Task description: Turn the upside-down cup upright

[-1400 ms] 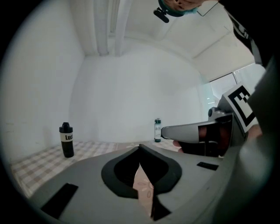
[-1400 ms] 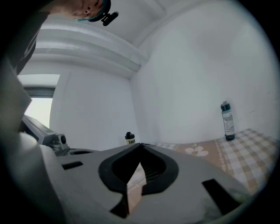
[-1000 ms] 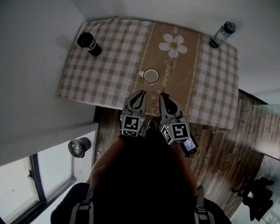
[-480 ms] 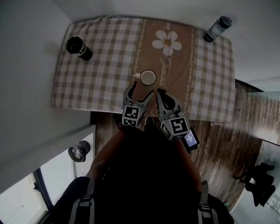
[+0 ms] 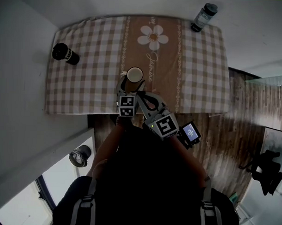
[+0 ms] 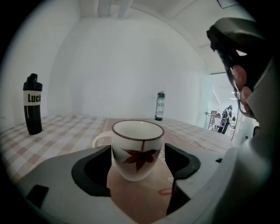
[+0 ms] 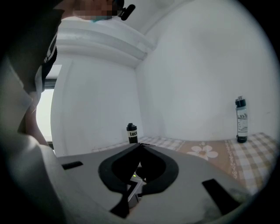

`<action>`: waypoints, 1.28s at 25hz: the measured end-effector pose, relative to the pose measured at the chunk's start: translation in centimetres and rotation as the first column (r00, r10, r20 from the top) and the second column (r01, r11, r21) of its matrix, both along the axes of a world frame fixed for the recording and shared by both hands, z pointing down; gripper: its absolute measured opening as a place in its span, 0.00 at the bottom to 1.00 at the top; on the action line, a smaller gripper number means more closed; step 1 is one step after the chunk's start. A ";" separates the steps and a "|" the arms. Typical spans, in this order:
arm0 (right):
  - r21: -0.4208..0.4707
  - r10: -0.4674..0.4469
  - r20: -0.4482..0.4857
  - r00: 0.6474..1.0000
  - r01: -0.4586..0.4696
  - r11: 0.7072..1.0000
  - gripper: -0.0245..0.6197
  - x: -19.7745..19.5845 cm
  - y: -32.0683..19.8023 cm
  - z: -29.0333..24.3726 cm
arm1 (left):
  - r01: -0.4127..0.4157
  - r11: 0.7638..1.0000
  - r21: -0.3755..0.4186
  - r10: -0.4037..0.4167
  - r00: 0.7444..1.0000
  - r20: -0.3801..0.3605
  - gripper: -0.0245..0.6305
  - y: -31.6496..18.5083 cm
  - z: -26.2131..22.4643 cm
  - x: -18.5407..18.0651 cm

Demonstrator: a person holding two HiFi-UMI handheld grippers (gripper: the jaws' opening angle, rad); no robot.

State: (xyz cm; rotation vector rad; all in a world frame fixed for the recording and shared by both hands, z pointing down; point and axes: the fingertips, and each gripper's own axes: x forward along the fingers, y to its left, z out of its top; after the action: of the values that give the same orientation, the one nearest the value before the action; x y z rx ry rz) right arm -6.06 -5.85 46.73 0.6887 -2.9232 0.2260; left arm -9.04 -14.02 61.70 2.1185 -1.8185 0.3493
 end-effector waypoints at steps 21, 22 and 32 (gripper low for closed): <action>-0.049 0.001 0.024 1.000 0.000 0.999 0.05 1.5 -0.3 1.2 | 0.028 0.998 0.050 -0.030 0.999 0.040 0.65 -2.3 0.0 0.0; -0.050 0.002 0.024 1.000 -0.001 0.999 0.05 1.6 -0.4 1.3 | 0.026 0.998 0.052 -0.028 0.999 0.041 0.65 -2.1 0.0 -0.1; -0.105 0.084 0.061 0.995 -0.078 0.991 0.05 4.2 -2.1 2.0 | -0.074 0.993 0.094 0.074 0.997 0.005 0.65 0.0 -2.5 -0.2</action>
State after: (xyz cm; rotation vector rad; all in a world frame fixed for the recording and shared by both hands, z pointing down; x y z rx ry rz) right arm -1.89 -7.96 48.70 0.7994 -2.9234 0.4114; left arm -9.21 -14.03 59.23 2.2543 -1.7932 0.2888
